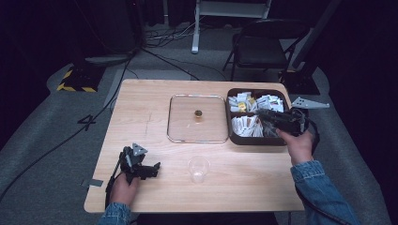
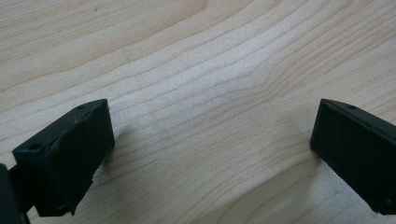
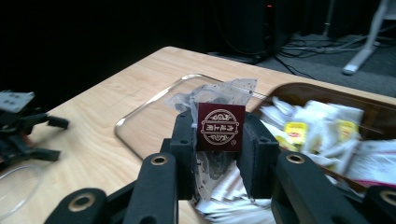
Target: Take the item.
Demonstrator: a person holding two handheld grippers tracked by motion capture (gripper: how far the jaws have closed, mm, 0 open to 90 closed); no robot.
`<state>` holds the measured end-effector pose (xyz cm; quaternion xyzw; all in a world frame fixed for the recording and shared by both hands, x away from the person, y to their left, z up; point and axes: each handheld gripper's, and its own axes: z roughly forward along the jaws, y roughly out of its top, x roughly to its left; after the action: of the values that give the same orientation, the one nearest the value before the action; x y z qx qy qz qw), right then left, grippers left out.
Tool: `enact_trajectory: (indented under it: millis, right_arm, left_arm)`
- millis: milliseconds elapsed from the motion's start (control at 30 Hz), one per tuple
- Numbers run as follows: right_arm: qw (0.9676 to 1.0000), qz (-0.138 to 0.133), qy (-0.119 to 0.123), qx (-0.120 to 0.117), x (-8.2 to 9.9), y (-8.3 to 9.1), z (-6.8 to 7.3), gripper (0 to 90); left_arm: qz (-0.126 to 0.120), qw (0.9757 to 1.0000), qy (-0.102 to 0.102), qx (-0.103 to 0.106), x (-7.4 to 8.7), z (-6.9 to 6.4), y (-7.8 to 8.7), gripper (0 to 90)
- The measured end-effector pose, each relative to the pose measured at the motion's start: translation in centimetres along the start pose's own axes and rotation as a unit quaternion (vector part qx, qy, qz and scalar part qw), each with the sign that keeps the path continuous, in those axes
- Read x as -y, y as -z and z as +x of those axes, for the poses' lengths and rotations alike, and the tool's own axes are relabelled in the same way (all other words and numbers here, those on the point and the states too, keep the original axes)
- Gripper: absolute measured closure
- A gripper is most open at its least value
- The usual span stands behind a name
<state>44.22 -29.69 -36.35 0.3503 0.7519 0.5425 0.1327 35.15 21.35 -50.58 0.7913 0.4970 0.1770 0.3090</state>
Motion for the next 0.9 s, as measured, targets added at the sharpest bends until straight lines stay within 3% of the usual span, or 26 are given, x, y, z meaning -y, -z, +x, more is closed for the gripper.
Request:
enact_trajectory:
  millis: [167,300,567,900]
  right_arm:
    - [0.9996,0.003,0.017,-0.020,-0.5,-0.6,1.8,70.1]
    - [0.9979,0.009,0.041,-0.048,-1.2,-1.3,4.3,70.1]
    - [0.9957,0.016,0.046,-0.079,-1.7,-2.4,7.0,70.1]
    - [0.9901,0.023,0.079,-0.114,-2.2,-2.8,11.4,70.0]
  left_arm:
    - [0.001,1.0000,0.003,-0.004,0.0,-0.1,0.1,0.1]
    - [-0.001,1.0000,0.005,-0.008,0.1,-0.1,0.1,0.0]
    - [-0.001,1.0000,0.005,-0.008,0.1,-0.1,0.1,0.1]
    - [0.001,1.0000,0.006,-0.006,-0.1,-0.1,0.0,0.1]
